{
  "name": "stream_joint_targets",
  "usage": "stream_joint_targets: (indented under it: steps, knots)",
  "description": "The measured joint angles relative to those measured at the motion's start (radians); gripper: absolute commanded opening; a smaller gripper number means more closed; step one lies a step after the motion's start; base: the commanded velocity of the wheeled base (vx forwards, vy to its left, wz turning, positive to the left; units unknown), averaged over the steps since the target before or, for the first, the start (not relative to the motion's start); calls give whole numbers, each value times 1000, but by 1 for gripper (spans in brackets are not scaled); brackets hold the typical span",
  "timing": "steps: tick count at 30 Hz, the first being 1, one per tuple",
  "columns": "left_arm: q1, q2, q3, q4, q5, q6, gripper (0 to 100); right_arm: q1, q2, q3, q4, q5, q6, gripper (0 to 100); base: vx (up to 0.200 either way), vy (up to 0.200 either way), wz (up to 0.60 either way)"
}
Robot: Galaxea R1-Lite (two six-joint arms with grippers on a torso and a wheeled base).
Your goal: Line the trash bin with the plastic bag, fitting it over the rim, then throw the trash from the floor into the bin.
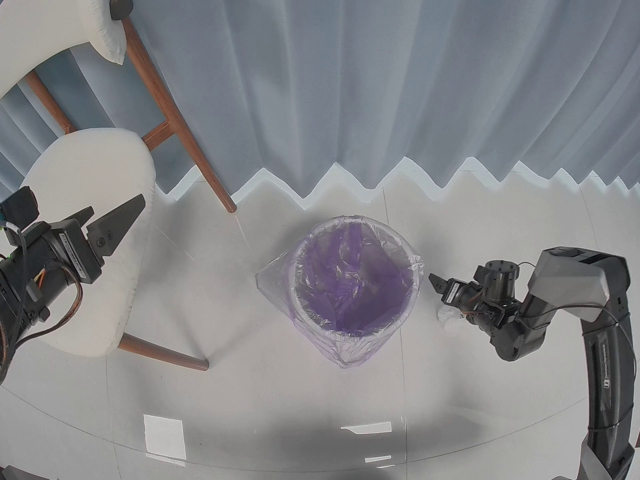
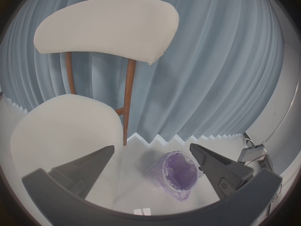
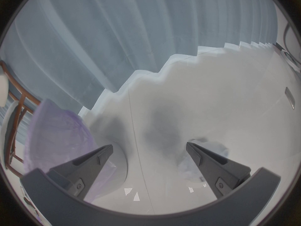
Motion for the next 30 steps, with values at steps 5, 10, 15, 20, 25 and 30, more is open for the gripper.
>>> stream_joint_targets:
  steps: [5,10,15,20,25,30]
  knots:
    - [8,-45,27,3,1,0,100,-51,-154,150,37,44,3,100,0,0,0]
    - [37,-120,87,8,1,0,100,-110,-302,271,175,90,3,100,0,0,0]
    - [95,-190,149,25,3,0,100,-162,-370,315,243,104,1,100,0,0,0]
    - [114,-227,151,37,13,0,100,-178,-339,286,247,84,4,100,0,0,0]
    - [118,-240,104,38,22,0,100,-179,-275,239,250,47,7,100,0,0,0]
    - [116,-243,86,39,21,-2,100,-175,-220,199,247,36,8,100,0,0,0]
